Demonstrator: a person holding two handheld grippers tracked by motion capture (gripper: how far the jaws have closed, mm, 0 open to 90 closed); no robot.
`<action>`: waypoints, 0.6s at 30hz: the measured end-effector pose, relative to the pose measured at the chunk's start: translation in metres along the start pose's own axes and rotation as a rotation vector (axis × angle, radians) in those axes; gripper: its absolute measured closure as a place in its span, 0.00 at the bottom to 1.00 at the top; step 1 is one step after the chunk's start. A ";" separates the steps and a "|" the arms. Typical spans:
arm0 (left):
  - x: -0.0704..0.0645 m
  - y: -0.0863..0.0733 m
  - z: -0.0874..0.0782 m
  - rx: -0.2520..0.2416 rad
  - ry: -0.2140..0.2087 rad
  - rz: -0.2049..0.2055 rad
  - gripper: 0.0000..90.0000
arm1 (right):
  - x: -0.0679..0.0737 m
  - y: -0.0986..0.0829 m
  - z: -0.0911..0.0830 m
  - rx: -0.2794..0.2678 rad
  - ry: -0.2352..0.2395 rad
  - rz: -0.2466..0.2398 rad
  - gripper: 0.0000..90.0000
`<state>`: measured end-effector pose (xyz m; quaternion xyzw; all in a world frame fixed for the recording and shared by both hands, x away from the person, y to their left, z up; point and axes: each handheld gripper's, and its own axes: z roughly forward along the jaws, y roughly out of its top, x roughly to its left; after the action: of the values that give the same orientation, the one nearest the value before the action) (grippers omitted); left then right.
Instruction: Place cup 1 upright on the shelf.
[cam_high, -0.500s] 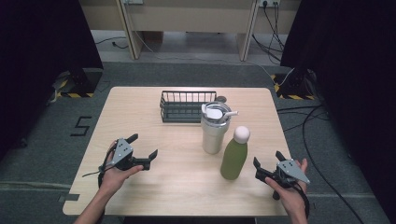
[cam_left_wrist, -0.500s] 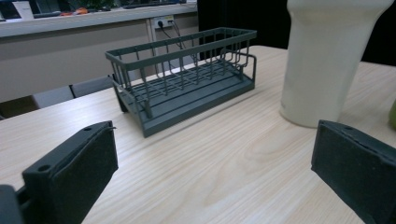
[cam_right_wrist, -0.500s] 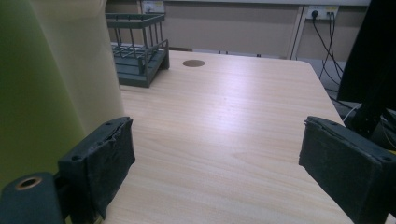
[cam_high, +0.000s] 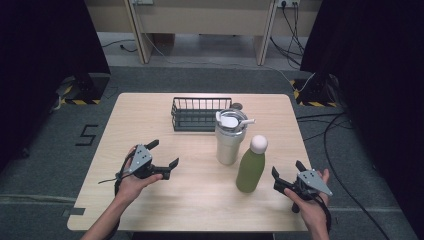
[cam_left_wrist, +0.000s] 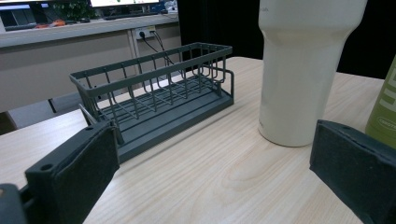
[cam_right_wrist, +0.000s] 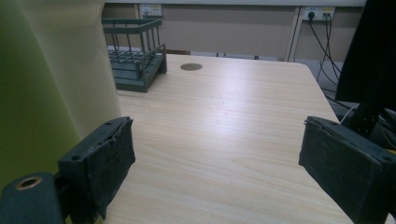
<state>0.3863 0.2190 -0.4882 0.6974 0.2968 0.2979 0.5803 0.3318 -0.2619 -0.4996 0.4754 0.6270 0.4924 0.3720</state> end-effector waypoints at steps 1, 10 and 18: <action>0.000 0.001 0.002 -0.001 -0.005 -0.006 0.00 | 0.000 0.000 0.000 0.000 0.000 0.001 0.11; -0.010 0.007 0.021 -0.010 -0.065 0.011 0.04 | -0.001 0.001 0.000 -0.001 -0.013 -0.001 0.12; -0.019 0.014 0.040 -0.003 -0.097 0.010 0.02 | -0.001 0.000 0.000 0.001 -0.013 0.001 0.12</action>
<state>0.4057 0.1770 -0.4821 0.7117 0.2643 0.2670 0.5936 0.3321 -0.2629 -0.4993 0.4791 0.6245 0.4892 0.3759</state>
